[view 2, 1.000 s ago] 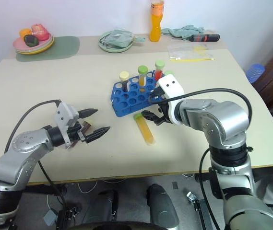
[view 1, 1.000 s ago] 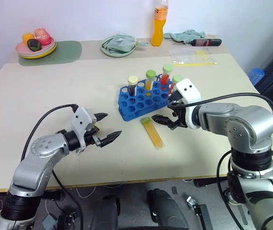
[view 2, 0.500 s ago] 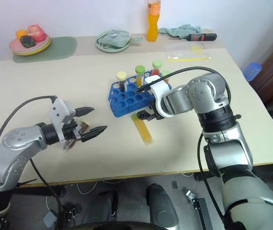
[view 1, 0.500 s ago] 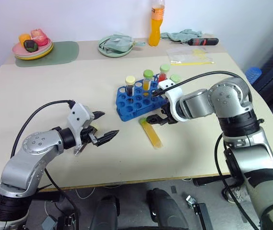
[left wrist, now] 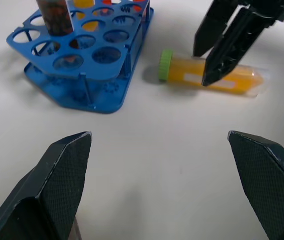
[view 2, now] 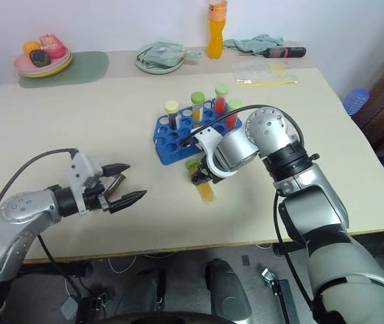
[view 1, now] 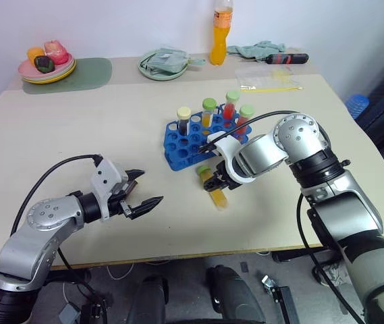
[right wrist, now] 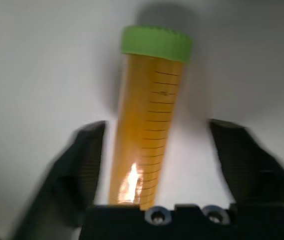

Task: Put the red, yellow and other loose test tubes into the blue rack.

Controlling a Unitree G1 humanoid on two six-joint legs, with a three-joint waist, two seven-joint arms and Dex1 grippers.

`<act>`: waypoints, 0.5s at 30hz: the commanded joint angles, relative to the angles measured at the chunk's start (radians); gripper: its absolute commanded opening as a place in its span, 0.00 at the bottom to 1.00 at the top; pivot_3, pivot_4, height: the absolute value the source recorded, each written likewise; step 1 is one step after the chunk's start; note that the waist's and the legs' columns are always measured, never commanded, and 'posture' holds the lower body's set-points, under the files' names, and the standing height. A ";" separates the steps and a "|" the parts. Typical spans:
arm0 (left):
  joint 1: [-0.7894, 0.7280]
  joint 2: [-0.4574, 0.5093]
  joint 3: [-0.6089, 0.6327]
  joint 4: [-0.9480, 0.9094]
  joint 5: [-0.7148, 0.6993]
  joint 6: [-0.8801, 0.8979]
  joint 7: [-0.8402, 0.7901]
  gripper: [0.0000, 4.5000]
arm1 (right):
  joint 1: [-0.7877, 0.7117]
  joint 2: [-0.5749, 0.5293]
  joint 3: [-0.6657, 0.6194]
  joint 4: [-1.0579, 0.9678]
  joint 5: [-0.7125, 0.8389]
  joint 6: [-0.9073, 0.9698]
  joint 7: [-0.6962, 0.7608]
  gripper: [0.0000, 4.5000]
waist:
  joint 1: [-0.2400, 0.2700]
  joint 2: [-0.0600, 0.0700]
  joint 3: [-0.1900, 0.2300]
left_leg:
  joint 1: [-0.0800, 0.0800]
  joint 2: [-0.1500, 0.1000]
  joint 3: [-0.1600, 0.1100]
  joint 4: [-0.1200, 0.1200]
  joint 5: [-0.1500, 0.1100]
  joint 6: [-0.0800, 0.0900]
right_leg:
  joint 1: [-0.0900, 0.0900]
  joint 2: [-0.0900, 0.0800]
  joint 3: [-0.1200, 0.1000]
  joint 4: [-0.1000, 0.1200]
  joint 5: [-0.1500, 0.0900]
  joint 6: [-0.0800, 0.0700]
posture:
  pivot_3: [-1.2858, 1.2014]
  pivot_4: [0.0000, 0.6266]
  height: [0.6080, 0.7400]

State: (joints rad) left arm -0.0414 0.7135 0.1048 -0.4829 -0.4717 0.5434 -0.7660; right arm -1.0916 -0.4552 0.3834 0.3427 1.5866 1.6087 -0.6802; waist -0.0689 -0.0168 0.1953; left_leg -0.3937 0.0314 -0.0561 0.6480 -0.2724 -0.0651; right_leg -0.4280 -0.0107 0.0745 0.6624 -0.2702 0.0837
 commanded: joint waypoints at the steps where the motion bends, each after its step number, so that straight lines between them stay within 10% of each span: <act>1: 0.013 -0.004 0.020 0.006 0.009 -0.055 -0.014 1.00 | 0.005 0.009 -0.041 -0.002 0.039 0.006 -0.070 0.35 | 0.000 0.000 0.000 | 0.000 0.000 0.000 0.000 0.000 0.000 | 0.000 0.000 0.000 0.000 0.000 0.000 | 0.52 0.24 1.00; 3: 0.019 -0.005 0.020 0.010 0.012 -0.066 -0.016 1.00 | 0.001 -0.006 -0.043 -0.015 0.089 0.006 -0.093 0.18 | 0.000 0.000 0.000 | 0.000 0.000 0.000 0.000 0.000 0.000 | 0.000 0.000 0.000 0.000 0.000 0.000 | 0.52 0.24 1.00; 10: 0.044 -0.009 0.030 0.021 0.020 -0.097 -0.015 1.00 | 0.028 -0.212 -0.117 -0.322 0.300 -0.084 0.056 0.17 | 0.003 0.000 0.000 | -0.004 0.000 0.000 0.000 0.000 0.000 | -0.003 0.000 -0.001 -0.002 0.000 0.000 | 0.52 0.24 1.00; 15: 0.023 -0.027 0.013 0.019 0.024 -0.093 0.008 1.00 | 0.235 -0.281 -0.244 -0.699 -0.331 -0.548 0.484 0.17 | 0.004 0.000 0.000 | -0.006 0.001 -0.002 0.000 -0.002 0.003 | -0.004 0.001 -0.002 -0.003 0.000 0.000 | 0.52 0.24 1.00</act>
State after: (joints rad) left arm -0.0084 0.6906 0.1040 -0.4431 -0.4469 0.4645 -0.7661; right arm -0.8940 -0.7213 0.1623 -0.2899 1.5046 1.2742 -0.3035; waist -0.0648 -0.0170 0.1952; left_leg -0.3994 0.0325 -0.0580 0.6481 -0.2740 -0.0624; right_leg -0.4312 -0.0101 0.0720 0.6589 -0.2703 0.0841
